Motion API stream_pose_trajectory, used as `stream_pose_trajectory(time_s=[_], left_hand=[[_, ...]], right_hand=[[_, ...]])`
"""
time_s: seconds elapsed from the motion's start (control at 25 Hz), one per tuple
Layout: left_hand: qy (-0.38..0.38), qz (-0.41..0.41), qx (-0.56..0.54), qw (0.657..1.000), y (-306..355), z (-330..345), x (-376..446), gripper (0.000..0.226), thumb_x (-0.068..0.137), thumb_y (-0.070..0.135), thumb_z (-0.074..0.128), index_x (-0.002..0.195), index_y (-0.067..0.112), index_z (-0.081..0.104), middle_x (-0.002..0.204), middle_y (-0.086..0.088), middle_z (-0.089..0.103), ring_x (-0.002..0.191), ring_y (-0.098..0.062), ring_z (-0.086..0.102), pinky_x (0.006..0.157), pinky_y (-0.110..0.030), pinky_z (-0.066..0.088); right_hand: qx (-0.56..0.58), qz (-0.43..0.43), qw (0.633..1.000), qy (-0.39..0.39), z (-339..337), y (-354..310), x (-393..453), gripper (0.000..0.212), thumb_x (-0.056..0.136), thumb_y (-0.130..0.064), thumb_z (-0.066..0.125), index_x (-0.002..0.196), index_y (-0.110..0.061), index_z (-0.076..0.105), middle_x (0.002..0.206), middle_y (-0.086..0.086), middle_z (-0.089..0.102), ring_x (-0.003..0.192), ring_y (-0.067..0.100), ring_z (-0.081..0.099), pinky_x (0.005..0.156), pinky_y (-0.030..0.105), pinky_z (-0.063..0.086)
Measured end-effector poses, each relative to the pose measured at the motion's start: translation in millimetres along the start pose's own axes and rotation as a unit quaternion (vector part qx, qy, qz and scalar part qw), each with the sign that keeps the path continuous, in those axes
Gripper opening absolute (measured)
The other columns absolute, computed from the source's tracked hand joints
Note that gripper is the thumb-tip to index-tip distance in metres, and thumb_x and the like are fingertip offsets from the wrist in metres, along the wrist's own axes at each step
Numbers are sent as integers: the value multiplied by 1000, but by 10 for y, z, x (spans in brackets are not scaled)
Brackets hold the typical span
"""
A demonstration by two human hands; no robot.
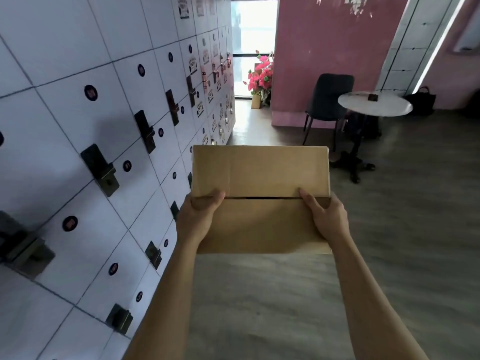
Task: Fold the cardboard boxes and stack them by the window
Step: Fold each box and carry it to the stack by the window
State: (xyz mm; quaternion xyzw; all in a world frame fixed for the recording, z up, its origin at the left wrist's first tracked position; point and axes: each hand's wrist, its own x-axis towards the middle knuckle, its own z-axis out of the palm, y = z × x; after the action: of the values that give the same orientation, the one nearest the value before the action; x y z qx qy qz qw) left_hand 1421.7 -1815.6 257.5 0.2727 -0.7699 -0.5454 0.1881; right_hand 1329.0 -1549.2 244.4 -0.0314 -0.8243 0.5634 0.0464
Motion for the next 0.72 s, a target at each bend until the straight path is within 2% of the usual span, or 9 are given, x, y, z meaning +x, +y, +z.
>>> stream_pose_trajectory(time_s=[0.08, 0.16, 0.28, 0.4, 0.48, 0.56, 0.72], left_hand=[[34, -20, 9, 999, -72, -60, 543, 90, 51, 98, 56, 119, 40, 50, 101, 20, 55, 93, -11, 55, 79, -30, 46], [46, -33, 21, 998, -193, -85, 1040, 96, 51, 98, 54, 124, 35, 52, 106, 14, 55, 98, -16, 54, 85, -37, 45], [58, -36, 17, 998, -326, -32, 1957, 105, 51, 97, 53, 132, 30, 51, 111, 11, 53, 102, -18, 53, 92, -42, 44], [28, -48, 11, 998, -364, 40, 2899, 94, 59, 92, 57, 131, 33, 52, 117, 8, 57, 114, -24, 56, 98, -45, 44], [-1, -40, 5, 999, -299, 110, 3404, 86, 58, 92, 57, 124, 37, 52, 114, 11, 57, 111, -22, 57, 95, -43, 46], [-14, -24, -6, 1000, -182, 231, 3965, 77, 59, 91, 58, 116, 41, 49, 108, 15, 56, 103, -16, 57, 85, -35, 44], [-56, 4, -8, 998, 36, 732, 4963, 75, 62, 90, 62, 118, 40, 51, 99, 25, 55, 88, -2, 55, 71, -22, 41]], right_hand=[[-15, -28, 999, -18, 435, -213, 463, 67, 65, -86, 59, 105, -32, 61, 85, -24, 58, 76, -4, 54, 61, 18, 39], [-37, -45, 998, -35, 850, -345, 857, 58, 70, -84, 60, 101, -36, 56, 84, -28, 52, 73, -10, 48, 59, 12, 33], [-56, -45, 997, -36, 1504, -486, 1528, 60, 72, -83, 59, 104, -33, 57, 83, -26, 52, 74, -1, 50, 61, 16, 36], [-65, -28, 997, -23, 2028, -646, 2178, 68, 73, -81, 61, 114, -27, 61, 89, -17, 57, 83, 9, 53, 68, 25, 40], [-62, -26, 998, -12, 2252, -783, 2543, 69, 73, -79, 62, 118, -27, 61, 95, -14, 60, 82, 7, 54, 65, 24, 40], [-55, -21, 998, 6, 2485, -873, 2967, 71, 73, -78, 63, 120, -24, 61, 100, -10, 63, 86, 11, 56, 69, 27, 42], [-42, 26, 997, 55, 2742, -825, 3767, 73, 70, -81, 62, 115, -24, 60, 105, -5, 66, 96, 20, 61, 78, 35, 49]])
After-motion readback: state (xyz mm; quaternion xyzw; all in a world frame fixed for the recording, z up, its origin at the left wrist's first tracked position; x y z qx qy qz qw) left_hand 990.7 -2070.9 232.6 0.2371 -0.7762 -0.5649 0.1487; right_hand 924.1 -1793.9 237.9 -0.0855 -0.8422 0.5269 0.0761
